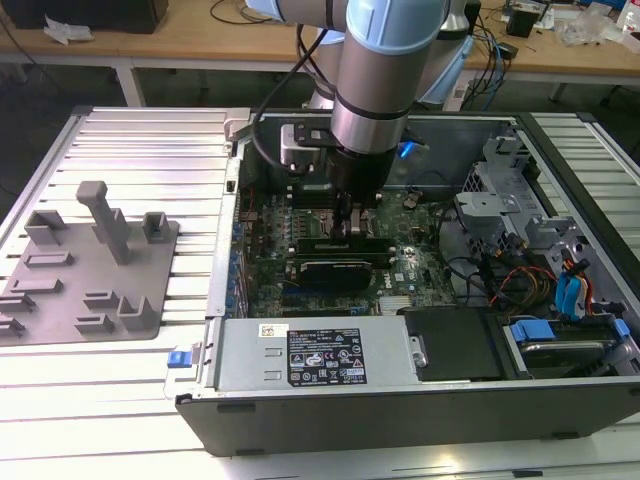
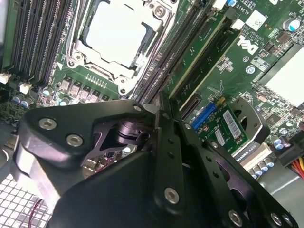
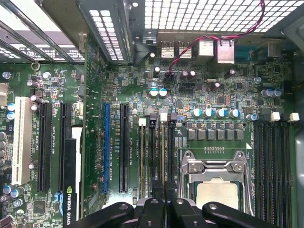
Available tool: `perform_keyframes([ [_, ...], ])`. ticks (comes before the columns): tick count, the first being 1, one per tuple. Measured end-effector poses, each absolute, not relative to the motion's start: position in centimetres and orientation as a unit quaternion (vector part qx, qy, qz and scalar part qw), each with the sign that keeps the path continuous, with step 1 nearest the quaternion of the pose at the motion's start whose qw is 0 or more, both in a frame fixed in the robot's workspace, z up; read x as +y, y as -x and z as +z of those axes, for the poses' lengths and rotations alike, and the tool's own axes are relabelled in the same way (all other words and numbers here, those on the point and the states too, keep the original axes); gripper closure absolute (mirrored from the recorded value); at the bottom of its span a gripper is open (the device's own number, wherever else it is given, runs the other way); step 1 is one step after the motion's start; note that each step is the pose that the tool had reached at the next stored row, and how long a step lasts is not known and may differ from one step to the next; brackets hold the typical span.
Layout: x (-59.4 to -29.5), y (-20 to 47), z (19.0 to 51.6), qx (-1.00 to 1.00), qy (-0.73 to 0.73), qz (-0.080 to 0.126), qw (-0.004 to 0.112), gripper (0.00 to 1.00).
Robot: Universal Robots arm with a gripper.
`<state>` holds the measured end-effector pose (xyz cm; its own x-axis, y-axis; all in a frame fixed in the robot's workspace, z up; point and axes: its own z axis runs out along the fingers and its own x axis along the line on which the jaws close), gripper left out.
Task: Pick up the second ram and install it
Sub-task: 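Insert the second ram into the second slot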
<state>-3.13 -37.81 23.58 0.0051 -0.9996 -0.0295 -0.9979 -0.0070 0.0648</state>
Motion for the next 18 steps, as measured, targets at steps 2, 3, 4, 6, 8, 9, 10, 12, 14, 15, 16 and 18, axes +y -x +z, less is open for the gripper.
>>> perform_keyframes([
  [2,-37.80,3.13,23.48,-0.705,-0.709,-0.033,0.012,0.91],
  [3,-37.81,3.13,23.45,-0.705,-0.709,-0.033,0.013,0.91],
  [4,-37.81,3.13,23.45,-0.705,-0.709,-0.033,0.013,0.91],
  [6,-37.80,3.13,23.58,-0.705,-0.709,-0.033,0.012,0.91],
  [8,-37.81,3.13,23.64,-0.705,-0.709,-0.033,0.012,0.91],
  [9,-37.81,3.13,23.65,-0.705,-0.709,-0.033,0.013,0.91],
  [10,-37.81,3.13,23.65,-0.705,-0.709,-0.033,0.013,0.91],
  [12,-37.81,3.14,23.65,-0.709,-0.704,-0.034,0.012,0.91],
  [14,-37.81,3.13,23.65,-0.711,-0.702,-0.034,0.012,0.91],
  [15,-37.81,3.13,23.65,-0.711,-0.702,-0.034,0.012,0.91],
  [16,-37.81,3.13,23.65,-0.711,-0.702,-0.034,0.012,0.91],
  [18,-37.82,3.14,23.59,-0.712,-0.702,-0.034,0.011,0.91],
])
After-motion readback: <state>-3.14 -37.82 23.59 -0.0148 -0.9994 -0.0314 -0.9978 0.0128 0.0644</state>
